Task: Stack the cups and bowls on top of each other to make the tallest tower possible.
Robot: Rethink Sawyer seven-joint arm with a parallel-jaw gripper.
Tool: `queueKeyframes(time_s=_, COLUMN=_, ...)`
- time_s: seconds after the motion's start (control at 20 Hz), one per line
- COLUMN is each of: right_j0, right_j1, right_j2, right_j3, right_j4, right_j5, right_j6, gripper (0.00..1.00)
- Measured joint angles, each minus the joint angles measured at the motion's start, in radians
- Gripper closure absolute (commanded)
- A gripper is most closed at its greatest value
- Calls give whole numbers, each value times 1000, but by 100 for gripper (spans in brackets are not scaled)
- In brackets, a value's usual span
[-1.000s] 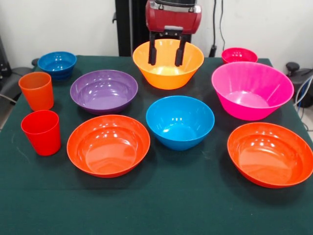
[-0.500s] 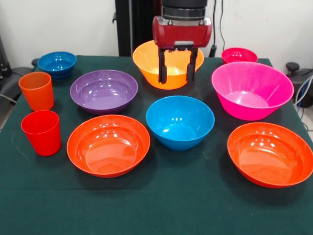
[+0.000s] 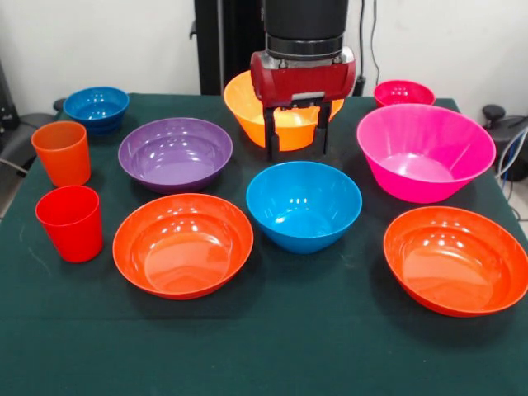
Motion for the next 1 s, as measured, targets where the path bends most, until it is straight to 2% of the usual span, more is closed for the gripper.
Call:
queueKeyframes(time_s=0.3, right_j0=-49, right_j1=9, right_j2=53, right_j3=-46, right_j4=0, right_j5=97, right_j6=-120, gripper=0)
queueKeyframes(time_s=0.55, right_j0=-68, right_j1=5, right_j2=70, right_j3=-69, right_j4=-1, right_j5=140, right_j6=-169, gripper=0)
queueKeyframes(time_s=0.85, right_j0=-78, right_j1=4, right_j2=85, right_j3=-154, right_j4=-4, right_j5=249, right_j6=-242, gripper=0)
queueKeyframes(time_s=1.0, right_j0=-77, right_j1=5, right_j2=91, right_j3=-182, right_j4=-6, right_j5=269, right_j6=-253, gripper=0)
